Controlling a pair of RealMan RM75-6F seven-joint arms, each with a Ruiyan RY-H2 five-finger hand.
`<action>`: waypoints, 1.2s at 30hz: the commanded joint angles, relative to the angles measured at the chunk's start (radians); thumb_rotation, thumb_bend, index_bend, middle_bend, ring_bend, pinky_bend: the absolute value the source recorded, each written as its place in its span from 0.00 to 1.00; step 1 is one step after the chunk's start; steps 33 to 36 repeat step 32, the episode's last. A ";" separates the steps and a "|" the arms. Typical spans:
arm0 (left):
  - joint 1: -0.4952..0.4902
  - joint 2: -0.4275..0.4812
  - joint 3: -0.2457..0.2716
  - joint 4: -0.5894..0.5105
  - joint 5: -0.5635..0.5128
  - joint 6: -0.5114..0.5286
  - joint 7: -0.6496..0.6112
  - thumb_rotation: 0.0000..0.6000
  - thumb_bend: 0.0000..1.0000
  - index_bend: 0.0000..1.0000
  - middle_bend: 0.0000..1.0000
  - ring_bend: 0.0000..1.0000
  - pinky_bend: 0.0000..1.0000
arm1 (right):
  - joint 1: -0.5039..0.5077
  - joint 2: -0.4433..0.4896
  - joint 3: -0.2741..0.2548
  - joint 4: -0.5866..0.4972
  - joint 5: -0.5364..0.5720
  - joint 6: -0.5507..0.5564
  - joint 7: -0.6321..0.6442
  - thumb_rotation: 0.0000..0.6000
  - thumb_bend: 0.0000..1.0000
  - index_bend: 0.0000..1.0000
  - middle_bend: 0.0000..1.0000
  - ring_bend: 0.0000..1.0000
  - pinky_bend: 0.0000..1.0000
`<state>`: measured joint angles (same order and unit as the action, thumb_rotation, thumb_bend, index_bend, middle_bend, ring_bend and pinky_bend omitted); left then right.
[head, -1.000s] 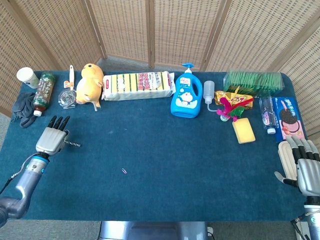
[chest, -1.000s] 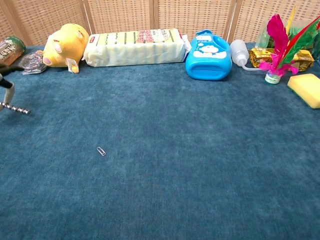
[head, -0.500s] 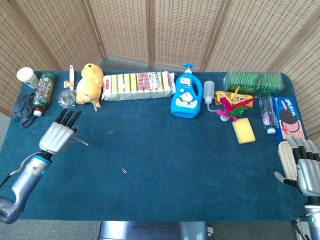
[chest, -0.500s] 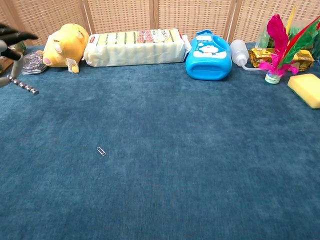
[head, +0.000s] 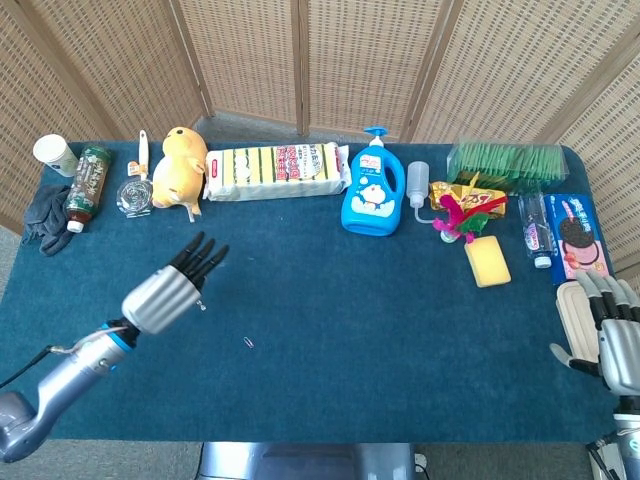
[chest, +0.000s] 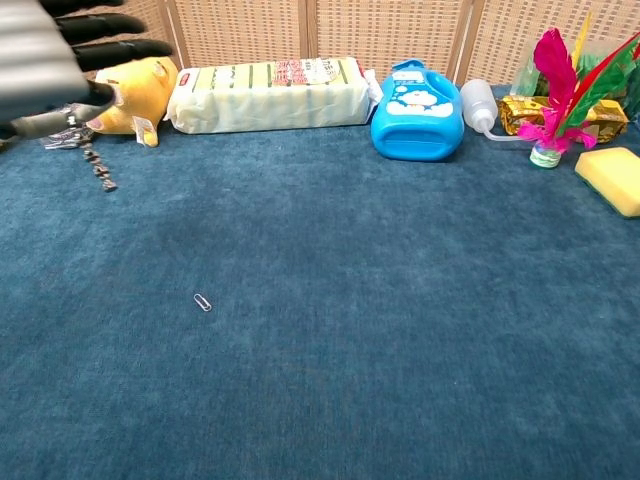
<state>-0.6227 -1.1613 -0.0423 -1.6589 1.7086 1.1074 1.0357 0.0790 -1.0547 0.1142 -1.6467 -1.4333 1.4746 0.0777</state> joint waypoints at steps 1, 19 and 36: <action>-0.018 -0.027 -0.011 -0.087 0.056 -0.034 0.240 1.00 0.75 0.53 0.00 0.00 0.00 | -0.005 0.009 0.003 -0.004 -0.004 0.010 0.019 1.00 0.00 0.00 0.00 0.00 0.00; 0.063 -0.244 0.059 0.053 0.308 0.009 0.642 1.00 0.75 0.52 0.00 0.00 0.02 | 0.007 0.004 0.002 0.002 -0.006 -0.009 0.020 1.00 0.00 0.00 0.00 0.00 0.00; 0.092 -0.280 0.035 0.119 0.311 -0.018 0.636 1.00 0.75 0.53 0.00 0.00 0.02 | 0.009 0.004 0.003 0.003 -0.006 -0.010 0.022 1.00 0.00 0.00 0.00 0.00 0.00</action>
